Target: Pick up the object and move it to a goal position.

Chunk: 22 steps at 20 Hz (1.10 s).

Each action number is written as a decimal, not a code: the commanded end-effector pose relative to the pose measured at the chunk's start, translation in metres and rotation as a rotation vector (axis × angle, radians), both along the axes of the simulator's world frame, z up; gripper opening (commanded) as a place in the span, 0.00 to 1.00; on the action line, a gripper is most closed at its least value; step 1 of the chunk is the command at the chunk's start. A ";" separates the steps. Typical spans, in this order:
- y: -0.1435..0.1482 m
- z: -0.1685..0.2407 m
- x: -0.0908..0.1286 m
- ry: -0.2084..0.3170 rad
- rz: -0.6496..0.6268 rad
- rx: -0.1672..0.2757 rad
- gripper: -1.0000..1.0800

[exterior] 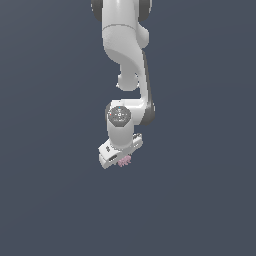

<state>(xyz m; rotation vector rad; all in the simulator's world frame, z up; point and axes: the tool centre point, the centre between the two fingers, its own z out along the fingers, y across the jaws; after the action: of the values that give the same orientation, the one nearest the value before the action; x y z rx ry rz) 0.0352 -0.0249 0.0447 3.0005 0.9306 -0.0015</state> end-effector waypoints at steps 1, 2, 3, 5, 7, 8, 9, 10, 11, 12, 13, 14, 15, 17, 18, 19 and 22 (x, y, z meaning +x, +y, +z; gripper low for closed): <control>0.012 0.005 0.001 -0.001 0.002 0.000 0.00; 0.019 0.007 0.001 -0.001 0.002 0.000 0.00; 0.026 0.010 0.001 -0.001 0.002 0.000 0.00; 0.044 0.017 0.002 -0.001 0.002 0.000 0.00; 0.065 0.026 0.003 -0.001 0.002 0.000 0.00; 0.076 0.030 0.004 -0.001 0.002 0.000 0.00; 0.088 0.035 0.004 -0.001 0.002 0.000 0.00; 0.099 0.039 0.005 -0.001 0.002 0.000 0.00; 0.111 0.044 0.006 -0.001 0.002 0.000 0.00; 0.122 0.048 0.007 -0.001 0.002 0.000 0.00; 0.132 0.052 0.007 -0.001 0.002 0.000 0.00; 0.142 0.056 0.008 -0.001 0.002 0.000 0.00; 0.150 0.059 0.009 -0.001 0.002 0.000 0.00; 0.165 0.065 0.011 -0.001 0.002 0.000 0.00; 0.171 0.067 0.011 -0.001 0.002 0.000 0.00; 0.175 0.069 0.012 -0.001 0.002 0.000 0.00; 0.185 0.073 0.014 -0.001 0.002 0.000 0.00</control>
<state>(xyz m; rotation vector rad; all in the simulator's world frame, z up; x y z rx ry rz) 0.0480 0.1559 0.1156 2.9991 0.9367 0.0013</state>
